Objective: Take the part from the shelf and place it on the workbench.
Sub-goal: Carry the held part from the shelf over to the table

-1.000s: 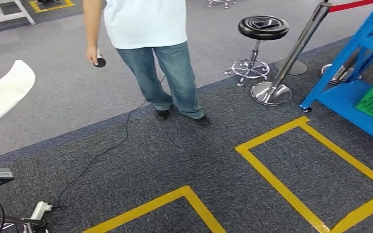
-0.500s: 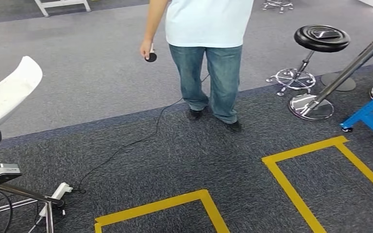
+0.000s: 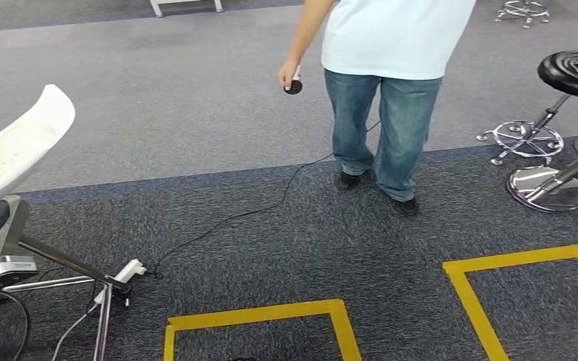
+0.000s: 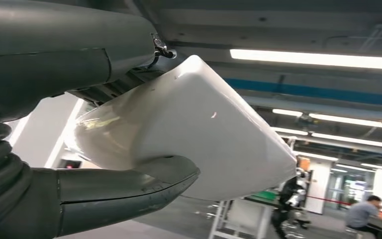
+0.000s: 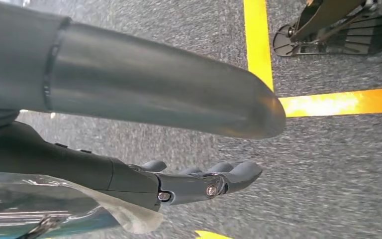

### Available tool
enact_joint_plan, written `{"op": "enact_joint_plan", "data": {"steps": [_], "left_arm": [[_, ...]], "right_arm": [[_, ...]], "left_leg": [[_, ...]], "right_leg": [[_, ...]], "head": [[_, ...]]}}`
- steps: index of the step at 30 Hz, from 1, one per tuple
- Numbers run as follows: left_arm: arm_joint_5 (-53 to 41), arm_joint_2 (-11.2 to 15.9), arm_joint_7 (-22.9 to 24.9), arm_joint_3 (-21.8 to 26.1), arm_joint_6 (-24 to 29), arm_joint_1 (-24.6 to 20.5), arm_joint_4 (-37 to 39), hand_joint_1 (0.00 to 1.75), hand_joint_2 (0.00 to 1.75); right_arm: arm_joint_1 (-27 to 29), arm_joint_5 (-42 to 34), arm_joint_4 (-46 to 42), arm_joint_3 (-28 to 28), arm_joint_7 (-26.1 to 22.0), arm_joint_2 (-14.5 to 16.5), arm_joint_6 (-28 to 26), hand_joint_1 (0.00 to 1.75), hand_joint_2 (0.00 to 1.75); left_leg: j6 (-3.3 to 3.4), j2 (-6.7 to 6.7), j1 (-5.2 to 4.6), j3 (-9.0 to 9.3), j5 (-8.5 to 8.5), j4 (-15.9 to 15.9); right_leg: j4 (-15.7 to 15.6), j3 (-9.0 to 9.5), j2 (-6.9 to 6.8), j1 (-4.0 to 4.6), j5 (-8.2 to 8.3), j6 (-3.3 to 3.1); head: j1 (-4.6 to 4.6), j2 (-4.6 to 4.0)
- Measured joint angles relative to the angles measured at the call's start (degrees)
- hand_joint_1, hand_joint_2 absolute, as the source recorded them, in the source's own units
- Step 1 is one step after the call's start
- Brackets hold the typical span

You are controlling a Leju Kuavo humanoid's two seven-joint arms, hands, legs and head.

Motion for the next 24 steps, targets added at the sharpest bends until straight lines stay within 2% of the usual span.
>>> {"op": "enact_joint_plan", "data": {"steps": [2, 3, 4, 6, 7, 8, 9, 10, 11, 12, 13, 14, 15, 16, 17, 18, 19, 20, 21, 22, 23, 24], "left_arm": [[0.01, 0.0, 0.08, -0.02, 0.04, -0.03, -0.01, 1.75, 1.75], [0.01, 0.01, 0.14, -0.03, 0.08, -0.04, -0.01, 1.75, 1.75], [0.03, 0.02, 0.2, -0.03, 0.11, -0.04, -0.02, 1.75, 1.75], [0.07, 0.04, 0.26, -0.02, 0.17, 0.01, -0.03, 1.75, 1.75], [0.09, 0.05, 0.27, 0.0, 0.21, 0.02, -0.03, 1.75, 1.75], [0.1, 0.07, 0.28, 0.01, 0.26, -0.05, -0.04, 1.75, 1.75], [0.1, 0.06, 0.28, 0.0, 0.31, -0.14, -0.04, 1.75, 1.75], [0.11, 0.02, 0.28, -0.05, 0.35, -0.2, -0.04, 1.75, 1.75], [0.11, -0.02, 0.28, -0.11, 0.36, -0.27, -0.04, 1.75, 1.75], [0.13, -0.07, 0.28, -0.16, 0.37, -0.25, -0.04, 1.75, 1.75], [0.16, -0.09, 0.28, -0.2, 0.38, -0.22, -0.04, 1.75, 1.75], [0.25, -0.09, 0.28, -0.22, 0.42, -0.22, -0.04, 1.75, 1.75], [0.37, -0.09, 0.28, -0.22, 0.45, -0.21, -0.04, 1.75, 1.75], [0.5, -0.08, 0.28, -0.22, 0.49, -0.21, -0.04, 1.75, 1.75], [0.62, -0.06, 0.28, -0.22, 0.52, -0.24, -0.04, 1.75, 1.75], [0.69, -0.03, 0.28, -0.22, 0.56, -0.24, -0.04, 1.75, 1.75], [0.71, -0.01, 0.28, -0.22, 0.61, -0.24, -0.04, 1.75, 1.75], [0.72, 0.02, 0.28, -0.22, 0.66, -0.19, -0.04, 1.75, 1.75], [0.72, 0.04, 0.28, -0.21, 0.69, -0.11, -0.04, 1.75, 1.75], [0.72, 0.1, 0.28, -0.2, 0.72, 0.02, -0.04, 1.75, 1.75], [0.72, 0.21, 0.28, -0.18, 0.74, 0.07, -0.04, 1.75, 1.75], [0.73, 0.33, 0.28, -0.16, 0.8, 0.06, -0.03, 1.75, 1.75]], "right_arm": [[-0.07, -0.02, 0.02, 0.01, -0.12, 0.0, 0.01, 0.0, 0.0], [-0.14, -0.04, 0.03, 0.01, -0.2, 0.01, -0.03, 0.0, 0.0], [-0.21, -0.07, 0.05, 0.01, -0.28, 0.01, -0.07, 0.0, 0.0], [-0.47, -0.11, 0.07, 0.03, -0.34, 0.01, -0.15, 0.0, 0.0], [-0.57, -0.15, 0.07, 0.04, -0.35, 0.01, -0.17, 0.0, 0.0], [-0.68, -0.19, 0.07, 0.05, -0.39, 0.02, -0.18, 0.0, 0.0], [-0.76, -0.23, 0.07, 0.07, -0.44, 0.03, -0.18, 0.0, 0.0], [-0.78, -0.28, 0.08, 0.08, -0.47, 0.04, -0.18, 0.0, 0.0], [-0.75, -0.33, 0.09, 0.1, -0.49, 0.05, -0.16, 0.0, 0.0], [-0.66, -0.39, 0.11, 0.11, -0.48, 0.06, -0.14, 0.0, 0.0], [-0.56, -0.46, 0.13, 0.12, -0.48, 0.06, -0.1, 0.0, 0.0], [-0.46, -0.52, 0.15, 0.13, -0.48, 0.06, -0.05, 0.0, 0.0], [-0.42, -0.57, 0.16, 0.14, -0.49, 0.06, -0.02, 0.0, 0.0], [-0.43, -0.61, 0.17, 0.16, -0.5, 0.06, -0.01, 0.0, 0.0], [-0.46, -0.63, 0.19, 0.17, -0.5, 0.06, 0.0, 0.0, 0.0], [-0.49, -0.64, 0.21, 0.19, -0.51, 0.06, 0.01, 0.0, 0.0], [-0.52, -0.65, 0.22, 0.2, -0.5, 0.06, 0.01, 0.0, 0.0], [-0.55, -0.66, 0.23, 0.2, -0.5, 0.06, 0.02, 0.0, 0.0], [-0.59, -0.66, 0.23, 0.2, -0.5, 0.07, 0.03, 0.0, 0.0], [-0.63, -0.66, 0.23, 0.21, -0.5, 0.09, 0.04, 0.0, 0.0], [-0.63, -0.67, 0.24, 0.21, -0.51, 0.12, 0.05, 0.0, 0.0], [-0.61, -0.67, 0.26, 0.22, -0.52, 0.15, 0.04, 0.0, 0.0]], "left_leg": [[0.55, 2.62, -0.55, 3.78, 2.8, -7.38], [0.91, 3.72, -0.9, 4.87, 3.22, -9.63], [1.25, 4.31, -1.24, 5.26, 3.03, -10.58], [1.88, 3.27, -1.35, 5.2, 2.95, -10.9], [2.18, 2.59, -1.21, 5.31, 3.03, -11.14], [2.5, 1.95, -1.04, 5.45, 3.14, -11.38], [2.8, 1.3, -0.86, 5.6, 3.25, -11.59], [2.99, 0.68, -0.8, 5.64, 3.26, -11.63], [3.11, -0.01, -0.79, 5.63, 3.25, -11.6], [3.15, -0.8, -0.79, 5.64, 3.24, -11.57], [3.17, -1.6, -0.79, 5.68, 3.22, -11.53], [3.16, -2.43, -0.78, 5.73, 3.19, -11.48], [3.09, -3.22, -0.74, 5.8, 3.13, -11.4], [2.96, -3.96, -0.68, 5.84, 3.03, -11.29], [2.74, -4.66, -0.7, 5.76, 2.91, -11.06], [2.46, -5.32, -0.66, 5.6, 2.87, -10.89], [2.14, -5.95, -0.6, 5.38, 2.89, -10.77], [1.81, -6.59, -0.54, 5.18, 3.0, -10.73], [1.51, -7.27, -0.42, 5.02, 3.1, -10.83], [1.24, -7.33, -0.37, 4.9, 2.89, -10.69], [0.98, -6.54, -0.35, 4.53, 2.25, -9.88], [0.7, -5.09, -0.34, 3.65, 0.99, -7.88]], "right_leg": [[0.04, 0.51, -1.29, 0.21, -0.47, 0.31], [0.08, 0.67, -1.89, 0.37, -0.68, 0.54], [0.08, 0.78, -2.53, 0.5, -0.87, 0.79], [0.03, 0.98, -3.76, 0.61, -1.28, 1.34], [0.31, 0.98, -3.29, 0.53, -1.7, 1.64], [1.42, 0.53, -2.06, 0.42, -2.52, 1.89], [3.85, -0.63, -0.36, 0.28, -3.87, 2.11], [7.41, -2.41, 1.48, 0.13, -5.48, 2.22], [11.51, -4.62, 2.49, 0.04, -7.05, 2.29], [14.92, -6.63, 2.93, 0.0, -7.95, 2.36], [16.43, -7.84, 3.08, -0.02, -7.7, 2.41], [15.7, -8.01, 3.19, -0.05, -6.29, 2.42], [12.81, -7.11, 3.51, -0.12, -4.0, 2.37], [8.8, -5.58, 4.4, -0.24, -1.72, 2.3], [5.09, -4.01, 5.69, -0.42, -0.18, 2.25], [2.53, -2.75, 6.76, -0.54, 0.63, 2.18], [1.29, -2.03, 7.44, -0.57, 0.69, 2.09], [1.05, -1.71, 7.41, -0.52, 0.51, 1.96], [0.98, -1.54, 6.73, -0.52, 0.58, 1.72], [0.76, -1.41, 6.03, -0.56, 0.67, 1.43], [0.51, -1.26, 5.33, -0.64, 0.78, 1.1], [0.27, -1.12, 4.56, -0.73, 0.86, 0.8]], "head": [[-0.02, 0.0], [-0.01, 0.0], [0.0, 0.0], [0.03, 0.0], [0.09, 0.0], [0.19, 0.0], [0.29, 0.0], [0.41, 0.0], [0.46, 0.0], [0.48, 0.0], [0.49, 0.0], [0.49, 0.0], [0.49, 0.0], [0.49, 0.0], [0.47, 0.0], [0.45, 0.0], [0.45, 0.0], [0.44, 0.0], [0.44, 0.0], [0.4, 0.0], [0.26, 0.0], [0.11, 0.0]]}}
